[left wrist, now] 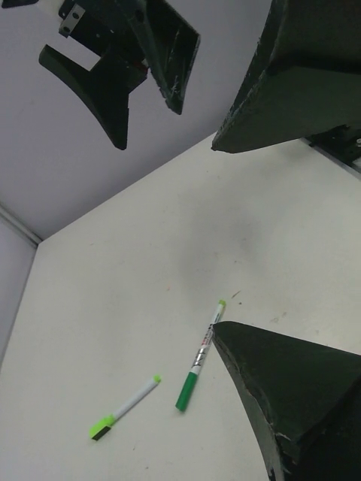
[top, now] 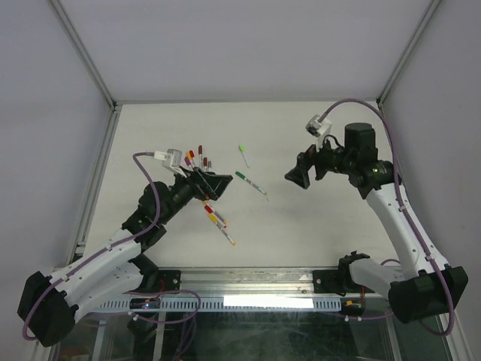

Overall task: Open the pen caps
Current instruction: Pick up the pen from the center of the board.

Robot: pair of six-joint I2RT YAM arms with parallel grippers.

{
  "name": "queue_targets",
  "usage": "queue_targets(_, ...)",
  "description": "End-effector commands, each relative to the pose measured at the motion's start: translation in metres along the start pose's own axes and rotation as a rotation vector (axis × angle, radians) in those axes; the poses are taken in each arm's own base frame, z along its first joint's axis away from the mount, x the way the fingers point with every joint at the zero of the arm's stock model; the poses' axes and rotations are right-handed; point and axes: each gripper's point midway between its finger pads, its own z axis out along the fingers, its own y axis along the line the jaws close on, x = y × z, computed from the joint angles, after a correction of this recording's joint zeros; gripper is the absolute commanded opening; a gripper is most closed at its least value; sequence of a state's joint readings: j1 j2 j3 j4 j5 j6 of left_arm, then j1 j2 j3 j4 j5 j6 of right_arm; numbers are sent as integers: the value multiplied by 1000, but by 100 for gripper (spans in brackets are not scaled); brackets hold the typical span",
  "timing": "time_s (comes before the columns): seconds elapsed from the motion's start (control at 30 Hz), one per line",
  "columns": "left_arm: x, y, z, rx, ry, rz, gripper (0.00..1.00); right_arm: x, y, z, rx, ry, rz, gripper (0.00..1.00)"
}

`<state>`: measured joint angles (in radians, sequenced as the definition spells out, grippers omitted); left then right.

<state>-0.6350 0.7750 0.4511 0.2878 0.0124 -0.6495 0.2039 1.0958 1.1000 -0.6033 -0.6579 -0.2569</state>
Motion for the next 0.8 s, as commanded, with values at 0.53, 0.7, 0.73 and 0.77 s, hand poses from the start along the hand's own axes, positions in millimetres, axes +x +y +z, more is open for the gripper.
queue_targets(0.53, 71, 62, 20, -212, -18, -120, 99, 88, 4, 133, 46, 348, -216, 93)
queue_targets(0.7, 71, 76, 7, -278, -29, -116, 99, 98, 2, 166, 59, 426, -200, 79)
queue_targets(0.73, 72, 78, 4, -286, -31, -115, 99, 98, 3, 172, 50, 433, -195, 76)
queue_targets(0.77, 72, 80, 1, -292, -33, -114, 99, 99, 3, 177, 45, 439, -186, 74)
